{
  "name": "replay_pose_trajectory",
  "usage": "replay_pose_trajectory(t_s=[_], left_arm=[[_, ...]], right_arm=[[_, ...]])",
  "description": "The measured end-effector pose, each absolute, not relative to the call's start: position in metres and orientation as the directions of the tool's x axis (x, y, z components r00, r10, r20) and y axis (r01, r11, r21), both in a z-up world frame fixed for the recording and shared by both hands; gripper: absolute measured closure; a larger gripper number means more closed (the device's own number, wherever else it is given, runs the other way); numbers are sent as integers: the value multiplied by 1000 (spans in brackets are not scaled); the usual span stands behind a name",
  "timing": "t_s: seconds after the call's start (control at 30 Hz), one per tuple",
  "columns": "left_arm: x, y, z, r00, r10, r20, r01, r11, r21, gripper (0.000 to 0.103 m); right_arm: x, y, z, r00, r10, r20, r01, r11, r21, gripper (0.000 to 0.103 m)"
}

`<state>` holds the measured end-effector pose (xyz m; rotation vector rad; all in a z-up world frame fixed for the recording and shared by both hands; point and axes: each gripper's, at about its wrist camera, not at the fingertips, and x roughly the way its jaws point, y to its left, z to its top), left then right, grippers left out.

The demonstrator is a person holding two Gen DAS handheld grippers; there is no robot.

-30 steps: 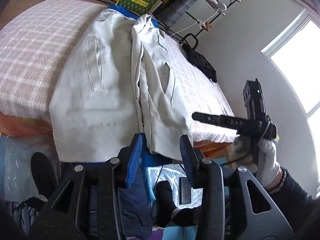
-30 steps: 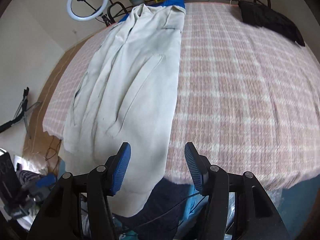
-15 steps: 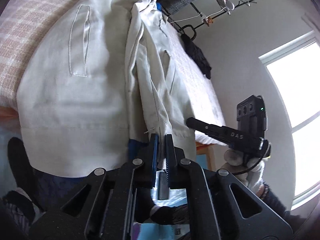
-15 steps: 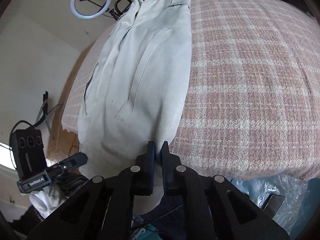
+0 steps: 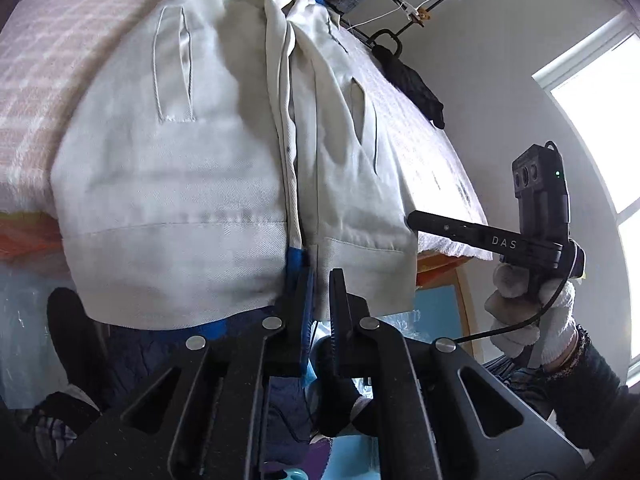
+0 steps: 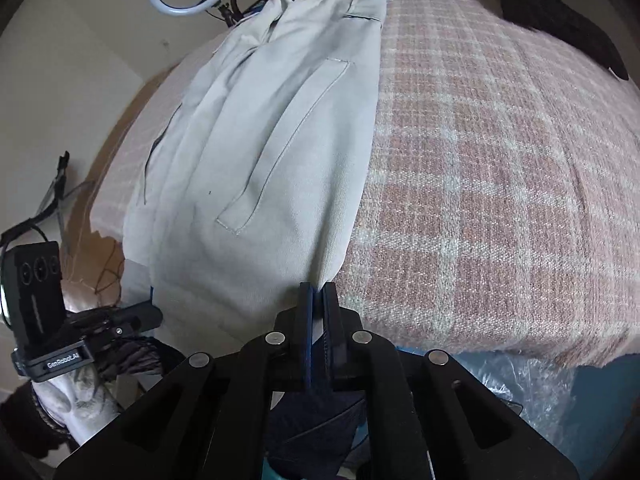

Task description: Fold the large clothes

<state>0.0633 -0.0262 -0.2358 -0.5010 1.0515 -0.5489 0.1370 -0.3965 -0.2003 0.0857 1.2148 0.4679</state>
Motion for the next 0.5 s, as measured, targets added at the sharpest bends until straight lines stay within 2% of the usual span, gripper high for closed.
replay_pose_trajectory(t_s=[0.07, 0.13, 0.17, 0.2, 0.27, 0.3, 0.33, 0.4, 0.5], left_arm=[[60, -12, -227, 396, -643, -656, 182, 755, -630, 96], [56, 9, -221, 417, -640, -646, 177, 754, -633, 76], [56, 21, -219, 430, -632, -644, 165, 757, -632, 56], [58, 33, -219, 439, -623, -647, 146, 760, -633, 45], [66, 60, -222, 444, -610, -657, 94, 760, -643, 44], [72, 71, -226, 439, -607, -662, 71, 758, -648, 44], [77, 80, -230, 432, -611, -664, 51, 751, -658, 44], [89, 96, -240, 395, -646, -654, 25, 719, -695, 35], [108, 111, -258, 345, -698, -628, -36, 658, -752, 33]], right_arm=[[135, -404, -198, 263, 412, -872, -298, 895, 333, 96], [130, -410, -195, 269, 436, -859, -304, 884, 354, 95], [126, -413, -194, 270, 448, -852, -312, 878, 363, 91], [124, -418, -193, 270, 456, -848, -318, 874, 369, 87], [114, -426, -192, 276, 483, -831, -333, 859, 388, 56], [108, -428, -193, 281, 496, -822, -339, 852, 398, 50], [105, -431, -195, 277, 506, -817, -342, 846, 409, 48], [101, -433, -201, 249, 534, -808, -335, 830, 445, 48], [103, -434, -208, 213, 563, -798, -316, 813, 489, 48]])
